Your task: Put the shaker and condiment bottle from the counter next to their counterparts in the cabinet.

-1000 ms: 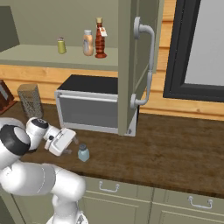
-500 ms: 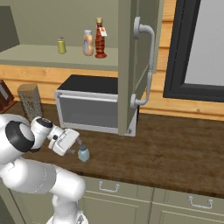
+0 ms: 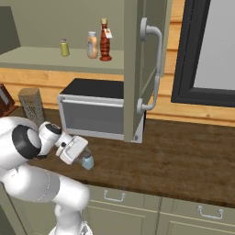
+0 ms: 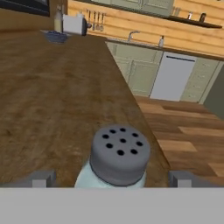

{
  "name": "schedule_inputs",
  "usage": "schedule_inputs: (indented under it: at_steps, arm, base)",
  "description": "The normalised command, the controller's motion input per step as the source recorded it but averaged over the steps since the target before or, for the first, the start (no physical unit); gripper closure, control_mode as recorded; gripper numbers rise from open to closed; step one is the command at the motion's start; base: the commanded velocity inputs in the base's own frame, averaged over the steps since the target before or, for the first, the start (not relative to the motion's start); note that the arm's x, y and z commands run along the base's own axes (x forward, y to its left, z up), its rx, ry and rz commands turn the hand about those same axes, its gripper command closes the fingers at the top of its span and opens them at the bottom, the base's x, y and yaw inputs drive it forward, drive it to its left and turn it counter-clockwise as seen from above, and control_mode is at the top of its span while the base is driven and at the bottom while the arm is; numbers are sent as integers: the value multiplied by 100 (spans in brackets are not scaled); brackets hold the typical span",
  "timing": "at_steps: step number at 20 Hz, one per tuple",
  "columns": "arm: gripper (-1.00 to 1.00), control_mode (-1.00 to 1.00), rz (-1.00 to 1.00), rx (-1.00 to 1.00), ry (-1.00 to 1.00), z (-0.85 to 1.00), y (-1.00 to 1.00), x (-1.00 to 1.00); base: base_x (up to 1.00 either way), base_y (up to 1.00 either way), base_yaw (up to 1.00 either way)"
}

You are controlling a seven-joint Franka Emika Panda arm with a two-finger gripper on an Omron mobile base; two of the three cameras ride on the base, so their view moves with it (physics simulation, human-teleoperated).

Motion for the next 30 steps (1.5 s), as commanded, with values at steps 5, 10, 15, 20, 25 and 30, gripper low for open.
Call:
schedule_inputs:
  at_steps: [5, 10, 15, 20, 25, 30]
  arm:
    - [100, -100, -2, 1, 2, -25, -2, 0]
    - [100, -100, 0, 1, 5, -15, 0, 5]
    - [100, -100, 31, -5, -7, 34, -2, 0]
    - [100, -100, 37, -10, -11, 73, 0, -40]
    - [100, -100, 37, -1, -3, 76, 0, -35]
    - [100, -100, 32, 0, 1, 68, 0, -11]
  base:
    - [0, 0, 0]
    - [0, 0, 0]
    - [0, 0, 0]
    - [0, 0, 0]
    - [0, 0, 0]
    - [0, 0, 0]
